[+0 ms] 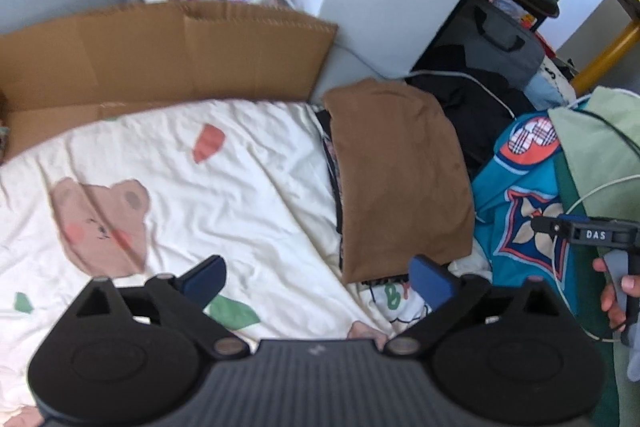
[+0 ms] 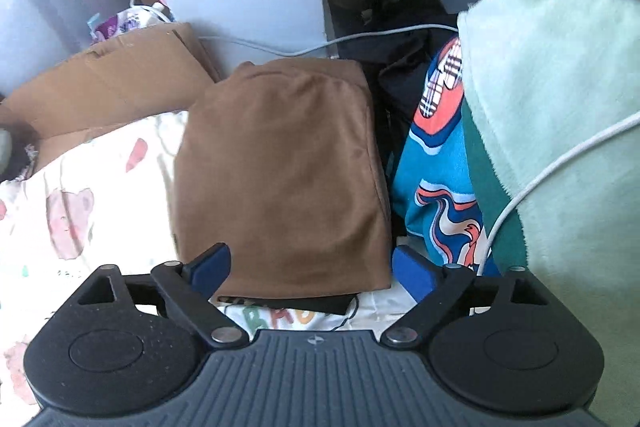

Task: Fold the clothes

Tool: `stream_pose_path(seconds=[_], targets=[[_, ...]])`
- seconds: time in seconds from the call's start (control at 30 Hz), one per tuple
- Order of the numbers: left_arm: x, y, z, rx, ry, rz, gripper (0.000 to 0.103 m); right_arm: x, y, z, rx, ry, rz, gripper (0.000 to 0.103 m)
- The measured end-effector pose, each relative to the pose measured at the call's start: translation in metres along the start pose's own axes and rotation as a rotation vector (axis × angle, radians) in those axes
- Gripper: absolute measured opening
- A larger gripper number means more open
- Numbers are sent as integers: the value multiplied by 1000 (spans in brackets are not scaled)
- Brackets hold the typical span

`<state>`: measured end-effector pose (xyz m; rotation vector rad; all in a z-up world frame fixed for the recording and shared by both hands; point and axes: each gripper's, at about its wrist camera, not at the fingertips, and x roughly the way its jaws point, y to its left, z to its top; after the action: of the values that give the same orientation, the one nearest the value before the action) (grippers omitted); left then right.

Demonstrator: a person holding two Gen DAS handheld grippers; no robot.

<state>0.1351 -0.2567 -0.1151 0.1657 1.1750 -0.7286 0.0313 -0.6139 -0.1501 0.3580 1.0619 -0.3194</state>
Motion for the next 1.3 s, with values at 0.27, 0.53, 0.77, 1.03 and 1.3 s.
stream_pose_path(seconds=[0.27,0.53,0.77,1.03,1.3], targets=[[-59,13,-4,-29,13,81,102,-34,18,10,19,41,42,102],[-119,31,-27,-83,11,128,102,-66,44,14,21,81,48,102],[-176,53,-35,-103,-21,199,102,-119,75,20,1,55,56,102],[-234,74,-51,-140,-74,262,102,-173,126,35,-55,30,90,102],[-275,100,-79,-200,-92,327,102,-199,185,34,-111,9,140,102]])
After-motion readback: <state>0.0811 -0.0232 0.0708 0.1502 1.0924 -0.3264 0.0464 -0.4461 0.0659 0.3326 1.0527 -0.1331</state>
